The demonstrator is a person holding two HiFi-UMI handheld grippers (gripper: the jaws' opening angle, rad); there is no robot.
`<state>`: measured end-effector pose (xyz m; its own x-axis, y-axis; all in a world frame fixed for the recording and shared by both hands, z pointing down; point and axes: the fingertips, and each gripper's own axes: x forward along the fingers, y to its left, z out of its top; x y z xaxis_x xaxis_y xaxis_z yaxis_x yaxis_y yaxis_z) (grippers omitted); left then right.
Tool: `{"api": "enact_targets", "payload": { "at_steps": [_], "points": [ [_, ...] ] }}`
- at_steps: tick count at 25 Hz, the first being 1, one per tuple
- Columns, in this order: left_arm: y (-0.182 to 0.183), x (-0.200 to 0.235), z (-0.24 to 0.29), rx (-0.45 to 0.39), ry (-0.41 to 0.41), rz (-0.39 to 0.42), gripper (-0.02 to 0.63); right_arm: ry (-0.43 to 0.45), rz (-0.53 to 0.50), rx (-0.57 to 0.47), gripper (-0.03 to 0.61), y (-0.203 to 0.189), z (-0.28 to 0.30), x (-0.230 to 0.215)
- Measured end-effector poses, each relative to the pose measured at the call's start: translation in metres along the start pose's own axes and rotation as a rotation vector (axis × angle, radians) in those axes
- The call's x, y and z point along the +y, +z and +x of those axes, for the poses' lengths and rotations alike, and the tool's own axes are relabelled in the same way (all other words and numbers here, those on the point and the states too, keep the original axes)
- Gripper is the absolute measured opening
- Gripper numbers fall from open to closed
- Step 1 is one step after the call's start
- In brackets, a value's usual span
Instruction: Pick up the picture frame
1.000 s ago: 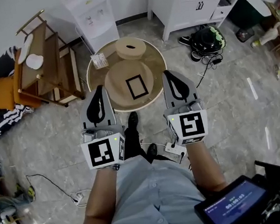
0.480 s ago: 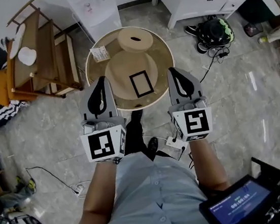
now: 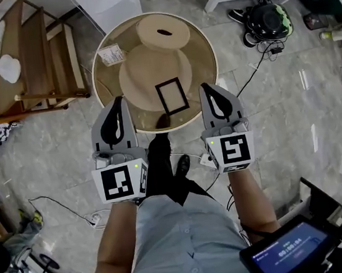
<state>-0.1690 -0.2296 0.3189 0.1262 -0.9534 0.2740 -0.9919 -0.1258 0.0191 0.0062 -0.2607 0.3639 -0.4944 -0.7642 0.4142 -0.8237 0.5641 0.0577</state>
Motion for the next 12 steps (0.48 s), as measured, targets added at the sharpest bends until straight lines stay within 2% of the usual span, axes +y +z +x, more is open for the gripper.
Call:
{"api": "enact_targets", "payload": {
  "at_steps": [9, 12],
  "points": [
    [-0.077, 0.016, 0.055, 0.131, -0.012, -0.045, 0.011, 0.052, 0.037, 0.155, 0.014, -0.081, 0.069, 0.003],
    [-0.099, 0.017, 0.078, 0.161, -0.020, -0.057, 0.011, 0.045, 0.063, 0.182, 0.014, -0.104, 0.090, -0.004]
  ]
}}
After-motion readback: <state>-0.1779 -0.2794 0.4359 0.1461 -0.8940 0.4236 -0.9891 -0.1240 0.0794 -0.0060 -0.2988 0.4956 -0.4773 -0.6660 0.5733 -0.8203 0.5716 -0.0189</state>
